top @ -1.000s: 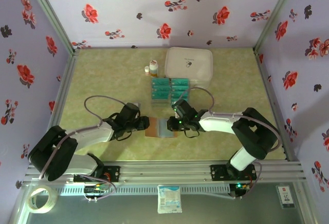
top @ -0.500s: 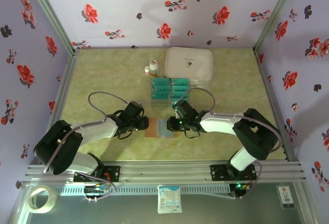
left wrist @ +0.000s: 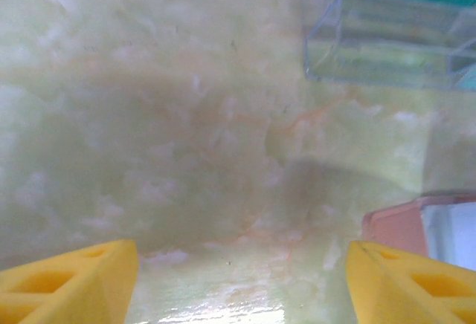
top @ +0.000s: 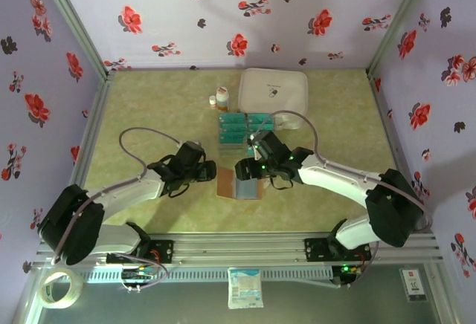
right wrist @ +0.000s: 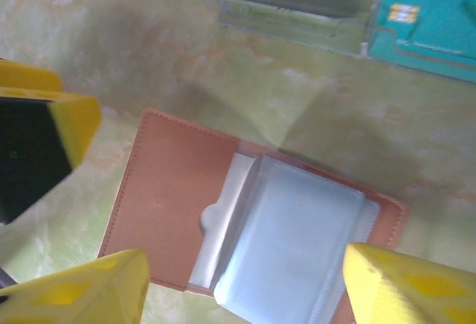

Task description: Put the credit cards into the card holder

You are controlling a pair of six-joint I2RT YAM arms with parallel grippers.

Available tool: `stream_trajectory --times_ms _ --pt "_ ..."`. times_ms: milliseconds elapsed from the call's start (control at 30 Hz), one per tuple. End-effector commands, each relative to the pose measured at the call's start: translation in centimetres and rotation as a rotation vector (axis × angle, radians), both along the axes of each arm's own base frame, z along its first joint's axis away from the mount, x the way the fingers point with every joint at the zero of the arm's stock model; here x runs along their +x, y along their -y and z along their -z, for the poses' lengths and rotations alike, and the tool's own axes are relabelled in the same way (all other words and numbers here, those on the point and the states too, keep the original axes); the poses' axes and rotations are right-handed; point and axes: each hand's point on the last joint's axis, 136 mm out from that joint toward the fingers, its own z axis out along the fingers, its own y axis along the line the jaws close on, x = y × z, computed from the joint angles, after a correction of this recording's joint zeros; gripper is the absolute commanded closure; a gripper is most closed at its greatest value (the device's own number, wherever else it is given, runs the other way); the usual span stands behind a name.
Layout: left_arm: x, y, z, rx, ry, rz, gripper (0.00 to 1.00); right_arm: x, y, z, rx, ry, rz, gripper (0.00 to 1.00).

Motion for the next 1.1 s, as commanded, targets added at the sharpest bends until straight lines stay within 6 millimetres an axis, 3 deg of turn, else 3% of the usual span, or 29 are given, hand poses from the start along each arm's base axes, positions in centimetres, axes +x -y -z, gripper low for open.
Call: stream_trajectory --times_ms 0,300,400,467,633,800,933,1000,1067 --pt "1.2 -1.2 -2.5 0.015 0.05 -0.077 0.23 0.3 2.6 -0.1 -0.134 0.027 0.025 0.29" --pt "1.6 -1.4 -5.4 0.021 0.087 -0.066 0.04 2.1 2.6 -0.1 -0.139 0.074 0.113 0.22" --pt "1.5 -1.5 -5.6 0.031 0.092 -0.05 0.0 2.6 3.0 0.0 -0.172 0.086 0.137 0.14" --pt "1.2 -1.5 -5.4 0.042 0.077 -0.032 0.0 2.7 3.4 -0.1 -0.184 0.107 0.139 0.01" --pt "0.5 -1.7 -4.3 0.084 0.022 -0.012 0.0 2.4 4.1 -0.9 -0.136 0.137 0.187 0.01" --pt "0.3 -1.0 -3.4 0.099 -0.013 0.023 0.0 1.2 2.7 -0.9 -0.035 0.065 0.161 0.01" --pt "0.4 -0.1 -3.3 0.11 -0.009 0.056 0.0 0.2 1.7 -0.2 0.039 0.012 0.146 0.07" --pt "0.5 0.0 -3.6 0.109 -0.005 0.06 0.0 -0.1 1.0 0.0 0.074 -0.018 0.139 0.15" --pt "0.5 0.0 -3.7 0.107 -0.005 0.057 0.0 -0.4 0.3 0.4 0.109 -0.049 0.129 0.31"
